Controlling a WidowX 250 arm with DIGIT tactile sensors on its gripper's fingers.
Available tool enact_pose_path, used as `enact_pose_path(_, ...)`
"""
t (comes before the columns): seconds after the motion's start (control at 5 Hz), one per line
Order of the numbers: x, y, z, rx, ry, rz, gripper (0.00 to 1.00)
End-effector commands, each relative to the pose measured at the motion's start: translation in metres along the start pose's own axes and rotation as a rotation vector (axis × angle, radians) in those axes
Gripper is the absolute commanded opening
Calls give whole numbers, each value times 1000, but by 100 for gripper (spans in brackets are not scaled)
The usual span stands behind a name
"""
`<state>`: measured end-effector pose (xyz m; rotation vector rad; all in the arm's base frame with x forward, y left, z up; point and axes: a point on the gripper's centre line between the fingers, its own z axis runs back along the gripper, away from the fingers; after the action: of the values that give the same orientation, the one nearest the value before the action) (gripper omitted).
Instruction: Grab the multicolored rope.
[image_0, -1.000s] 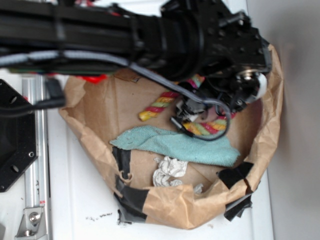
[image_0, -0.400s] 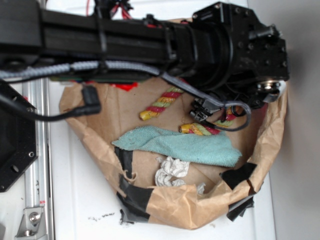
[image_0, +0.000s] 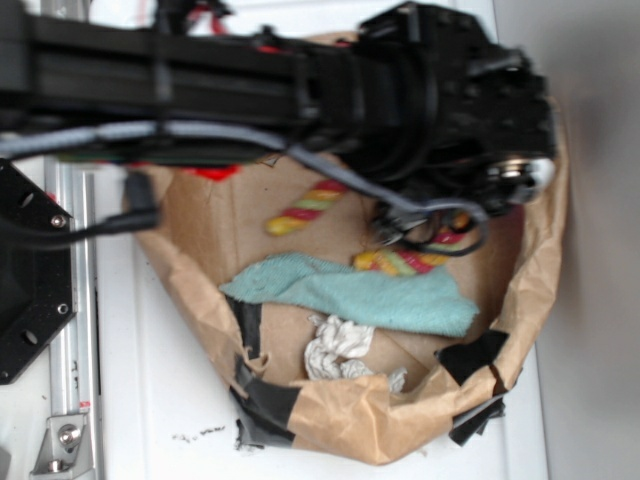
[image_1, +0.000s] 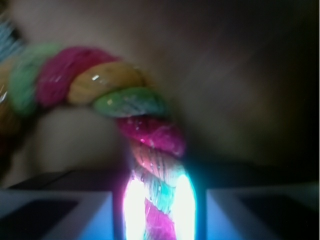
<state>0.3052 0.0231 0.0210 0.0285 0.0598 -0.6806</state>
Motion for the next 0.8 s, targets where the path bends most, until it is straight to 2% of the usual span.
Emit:
enact_pose_path(0.0, -18, -30, 94, 38, -110, 295, 0)
enact_pose_path(0.2, -22, -36, 115, 71, -42, 465, 0)
enact_pose_path(0.4, -25, -41, 127, 16, -27, 571, 0)
enact_pose_path(0.6, -26, -46, 130, 14, -75, 613, 0)
